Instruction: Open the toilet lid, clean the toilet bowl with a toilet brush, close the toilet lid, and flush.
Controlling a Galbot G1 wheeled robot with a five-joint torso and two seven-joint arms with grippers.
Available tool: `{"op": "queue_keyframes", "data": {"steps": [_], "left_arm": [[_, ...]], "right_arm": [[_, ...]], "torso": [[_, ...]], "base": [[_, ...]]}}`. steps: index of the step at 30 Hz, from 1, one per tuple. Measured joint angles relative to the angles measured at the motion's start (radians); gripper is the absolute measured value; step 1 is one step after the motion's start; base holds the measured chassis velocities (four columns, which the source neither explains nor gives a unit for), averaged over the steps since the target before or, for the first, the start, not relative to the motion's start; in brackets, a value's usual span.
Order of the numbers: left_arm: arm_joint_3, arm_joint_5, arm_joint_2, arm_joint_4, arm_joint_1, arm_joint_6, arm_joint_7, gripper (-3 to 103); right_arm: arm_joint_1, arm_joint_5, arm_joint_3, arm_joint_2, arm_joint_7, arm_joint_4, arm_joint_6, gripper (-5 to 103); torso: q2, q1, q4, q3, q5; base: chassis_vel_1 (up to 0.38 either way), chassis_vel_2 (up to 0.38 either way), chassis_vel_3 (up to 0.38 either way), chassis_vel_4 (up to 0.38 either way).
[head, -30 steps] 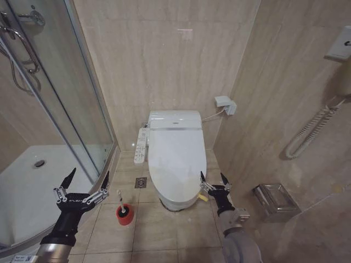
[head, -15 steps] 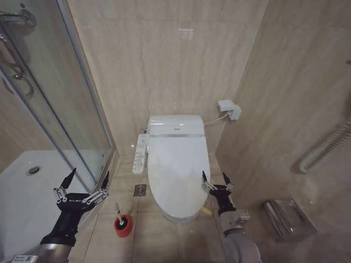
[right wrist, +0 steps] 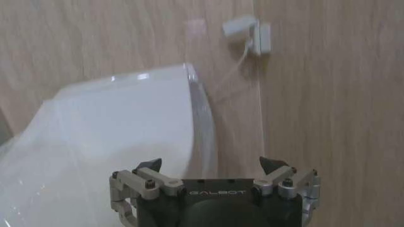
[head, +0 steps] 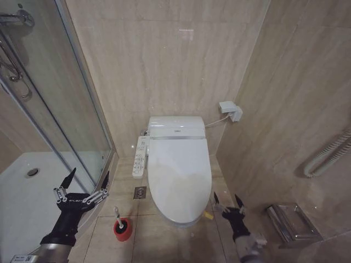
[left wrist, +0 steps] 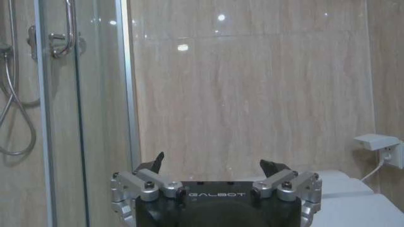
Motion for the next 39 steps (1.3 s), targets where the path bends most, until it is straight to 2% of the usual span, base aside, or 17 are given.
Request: {"op": "queue_keyframes", "data": {"steps": [5, 12, 16, 23, 32, 39], "left_arm": [[0.0, 0.0, 0.0, 0.0, 0.0, 0.0, 0.0, 100], [0.0, 0.0, 0.0, 0.0, 0.0, 0.0, 0.0, 100], [0.0, 0.0, 0.0, 0.0, 0.0, 0.0, 0.0, 100], [0.0, 0.0, 0.0, 0.0, 0.0, 0.0, 0.0, 100], [0.0, 0.0, 0.0, 0.0, 0.0, 0.0, 0.0, 100], [0.0, 0.0, 0.0, 0.0, 0.0, 0.0, 0.0, 100]], "right_arm": [[-0.048, -0.004, 0.0, 0.005, -0.033, -0.078, 0.047, 100], [-0.055, -0.015, 0.004, 0.014, -0.043, -0.167, 0.069, 100], [-0.029, -0.011, -0.005, 0.004, -0.042, -0.232, 0.089, 100], [0.075, -0.009, -0.019, 0.029, -0.056, -0.388, 0.137, 100], [0.139, -0.011, -0.025, 0.032, -0.06, -0.484, 0.168, 100], [0.149, -0.02, -0.023, 0.037, -0.043, -0.475, 0.19, 100]], "torso": [[0.0, 0.0, 0.0, 0.0, 0.0], [0.0, 0.0, 0.0, 0.0, 0.0], [0.0, 0.0, 0.0, 0.0, 0.0], [0.0, 0.0, 0.0001, 0.0, 0.0], [0.0, 0.0, 0.0, 0.0, -0.0001], [0.0, 0.001, 0.0, 0.0, 0.0]], "base": [[0.0, 0.0, 0.0, 0.0], [0.0, 0.0, 0.0, 0.0], [0.0, 0.0, 0.0, 0.0], [0.0, 0.0, 0.0, 0.0], [0.0, 0.0, 0.0, 0.0], [0.0, 0.0, 0.0, 0.0]]}}
